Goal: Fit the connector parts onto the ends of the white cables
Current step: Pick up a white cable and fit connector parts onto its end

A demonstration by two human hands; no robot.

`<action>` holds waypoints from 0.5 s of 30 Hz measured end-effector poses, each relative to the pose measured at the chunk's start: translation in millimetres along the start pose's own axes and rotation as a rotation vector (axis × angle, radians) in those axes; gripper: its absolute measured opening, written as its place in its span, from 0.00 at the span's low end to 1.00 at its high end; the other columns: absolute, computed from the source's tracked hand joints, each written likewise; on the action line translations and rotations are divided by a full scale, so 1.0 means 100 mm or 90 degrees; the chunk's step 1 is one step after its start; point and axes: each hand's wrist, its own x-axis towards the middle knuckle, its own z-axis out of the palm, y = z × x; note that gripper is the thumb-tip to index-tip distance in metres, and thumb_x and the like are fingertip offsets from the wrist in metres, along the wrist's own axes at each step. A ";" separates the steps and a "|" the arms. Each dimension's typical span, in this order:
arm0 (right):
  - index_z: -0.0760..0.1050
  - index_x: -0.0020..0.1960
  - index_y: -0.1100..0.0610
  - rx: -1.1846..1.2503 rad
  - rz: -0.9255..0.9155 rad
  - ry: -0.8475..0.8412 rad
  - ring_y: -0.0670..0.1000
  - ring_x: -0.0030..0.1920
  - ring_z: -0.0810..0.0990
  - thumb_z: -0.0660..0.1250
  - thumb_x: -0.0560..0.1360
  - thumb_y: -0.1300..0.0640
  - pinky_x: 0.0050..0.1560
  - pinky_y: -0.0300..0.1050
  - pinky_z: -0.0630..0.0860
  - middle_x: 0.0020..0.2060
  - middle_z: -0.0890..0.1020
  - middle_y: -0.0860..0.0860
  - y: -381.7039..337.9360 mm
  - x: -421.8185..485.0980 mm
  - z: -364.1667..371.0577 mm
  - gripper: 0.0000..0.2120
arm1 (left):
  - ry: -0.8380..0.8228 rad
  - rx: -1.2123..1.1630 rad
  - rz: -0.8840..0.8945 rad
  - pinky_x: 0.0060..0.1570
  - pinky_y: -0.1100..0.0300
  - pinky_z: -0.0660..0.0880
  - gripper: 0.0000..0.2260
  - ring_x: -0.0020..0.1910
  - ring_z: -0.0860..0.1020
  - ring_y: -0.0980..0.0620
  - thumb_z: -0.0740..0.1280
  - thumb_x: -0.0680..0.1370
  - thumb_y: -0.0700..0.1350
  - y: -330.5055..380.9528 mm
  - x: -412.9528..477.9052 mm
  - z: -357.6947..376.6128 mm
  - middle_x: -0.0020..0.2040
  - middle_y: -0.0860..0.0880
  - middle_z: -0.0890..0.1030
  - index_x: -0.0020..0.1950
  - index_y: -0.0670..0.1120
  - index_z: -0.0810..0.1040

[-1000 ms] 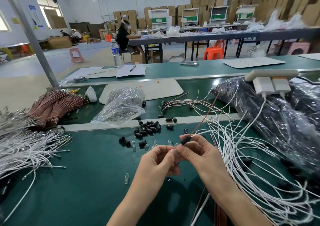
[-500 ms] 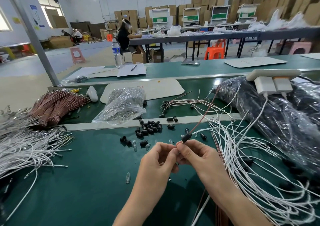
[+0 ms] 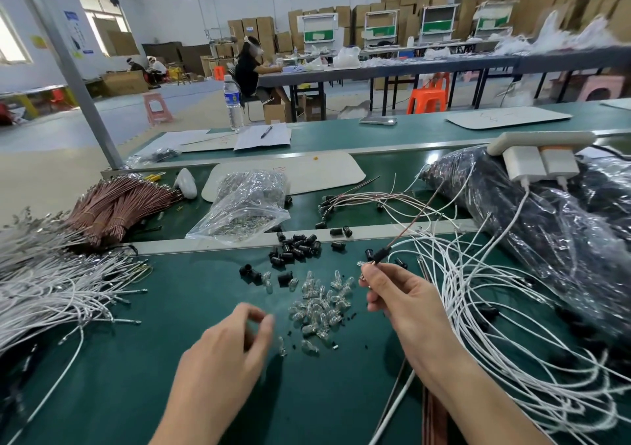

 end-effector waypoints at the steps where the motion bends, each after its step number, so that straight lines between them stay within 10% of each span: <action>1: 0.84 0.51 0.61 0.014 0.008 -0.003 0.46 0.35 0.79 0.75 0.71 0.52 0.38 0.36 0.78 0.39 0.85 0.53 0.00 0.00 0.00 0.14 | -0.022 0.041 -0.002 0.35 0.67 0.67 0.10 0.37 0.75 0.65 0.57 0.80 0.65 -0.05 -0.03 0.00 0.37 0.60 0.78 0.48 0.61 0.70; 7: 0.84 0.50 0.63 0.119 0.062 -0.032 0.45 0.33 0.77 0.74 0.69 0.56 0.36 0.36 0.78 0.37 0.84 0.53 -0.02 0.00 0.00 0.13 | -0.052 0.076 0.002 0.35 0.68 0.67 0.06 0.36 0.73 0.65 0.60 0.82 0.57 0.02 -0.03 0.04 0.39 0.60 0.76 0.48 0.59 0.68; 15: 0.87 0.41 0.59 0.224 0.124 -0.040 0.43 0.29 0.78 0.79 0.60 0.54 0.30 0.34 0.77 0.35 0.84 0.52 -0.01 0.04 0.02 0.12 | -0.049 -0.692 0.015 0.42 0.62 0.79 0.06 0.38 0.81 0.53 0.71 0.73 0.50 0.81 0.15 0.34 0.41 0.48 0.85 0.49 0.53 0.84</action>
